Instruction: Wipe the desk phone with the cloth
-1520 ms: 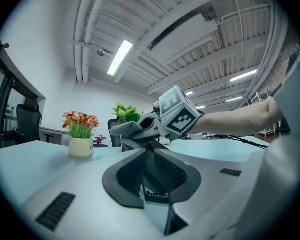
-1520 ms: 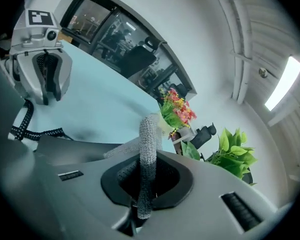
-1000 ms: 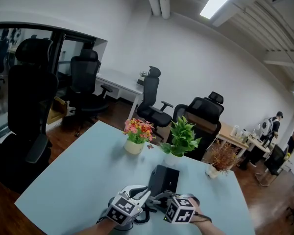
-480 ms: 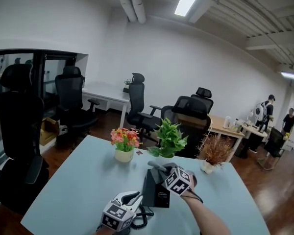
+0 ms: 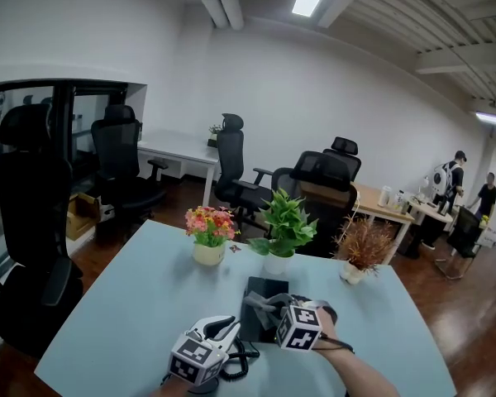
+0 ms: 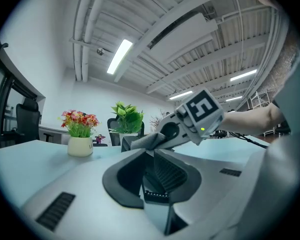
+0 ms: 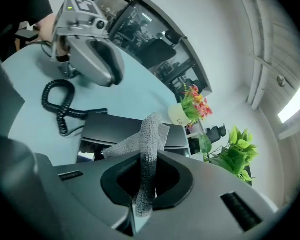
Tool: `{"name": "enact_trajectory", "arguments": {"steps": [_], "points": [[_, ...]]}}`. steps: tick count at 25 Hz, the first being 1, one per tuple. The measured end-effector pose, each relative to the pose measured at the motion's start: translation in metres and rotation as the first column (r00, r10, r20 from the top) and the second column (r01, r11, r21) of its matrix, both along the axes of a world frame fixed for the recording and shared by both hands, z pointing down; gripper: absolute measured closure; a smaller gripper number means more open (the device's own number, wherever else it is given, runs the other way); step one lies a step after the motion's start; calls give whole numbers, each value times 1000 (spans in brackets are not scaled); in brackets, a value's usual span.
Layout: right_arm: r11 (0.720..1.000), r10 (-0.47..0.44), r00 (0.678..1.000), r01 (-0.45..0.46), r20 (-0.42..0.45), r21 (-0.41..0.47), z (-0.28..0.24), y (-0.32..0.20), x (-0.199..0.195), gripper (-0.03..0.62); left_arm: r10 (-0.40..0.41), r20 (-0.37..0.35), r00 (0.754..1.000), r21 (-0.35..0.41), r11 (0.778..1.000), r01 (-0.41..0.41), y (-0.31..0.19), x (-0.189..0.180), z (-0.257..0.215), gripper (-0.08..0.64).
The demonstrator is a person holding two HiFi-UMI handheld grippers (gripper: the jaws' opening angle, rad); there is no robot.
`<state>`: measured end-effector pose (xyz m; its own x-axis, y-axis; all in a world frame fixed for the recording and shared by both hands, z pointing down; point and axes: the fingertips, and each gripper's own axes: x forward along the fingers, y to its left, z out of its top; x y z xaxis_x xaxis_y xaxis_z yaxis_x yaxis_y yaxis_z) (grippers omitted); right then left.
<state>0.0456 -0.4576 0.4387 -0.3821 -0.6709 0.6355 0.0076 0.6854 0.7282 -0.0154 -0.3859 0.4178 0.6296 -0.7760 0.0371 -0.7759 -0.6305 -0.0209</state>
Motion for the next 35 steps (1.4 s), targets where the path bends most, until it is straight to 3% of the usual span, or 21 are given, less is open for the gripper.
{"name": "enact_trajectory", "arguments": {"steps": [6,8,10,12,15,17,21,26,32,35], "points": [[982,-155,975,134,-156,-135,41,82,1,601,-5,1,1000,-4,1000,5,-1,0,0,502],[969,-184,969,152,-165,-194,45,91,7,601,-5,2,1000,-4,1000,5,-1,0,1,502],[975,-145,987,129,-74,-180,28,73,10,601,-4,2,1000,-3,1000,4,-2,0,1,502],[996,-37,996,43,75,-83,-11,31,15,601,-5,-5,1000,-2,1000,5,0,1,-3,502],[991,105,960,-123,260,54,-64,-34,27,601,-6,-2,1000,-9,1000,5,1,2,-2,502],[981,149,944,-179,296,77,-73,-61,29,600,-5,-1,1000,-10,1000,5,1,3,0,502],[980,176,956,-193,233,51,-50,-79,23,601,0,-2,1000,-4,1000,0,6,5,-1,502],[985,155,975,-165,156,47,-36,-65,20,601,6,3,1000,-1,1000,-6,6,4,-2,502],[998,63,998,-63,-15,5,-5,-12,23,601,6,3,1000,-4,1000,-6,2,9,0,502],[999,-44,997,42,-68,-33,12,25,4,601,-31,2,1000,-8,999,31,5,2,-1,502]]}}
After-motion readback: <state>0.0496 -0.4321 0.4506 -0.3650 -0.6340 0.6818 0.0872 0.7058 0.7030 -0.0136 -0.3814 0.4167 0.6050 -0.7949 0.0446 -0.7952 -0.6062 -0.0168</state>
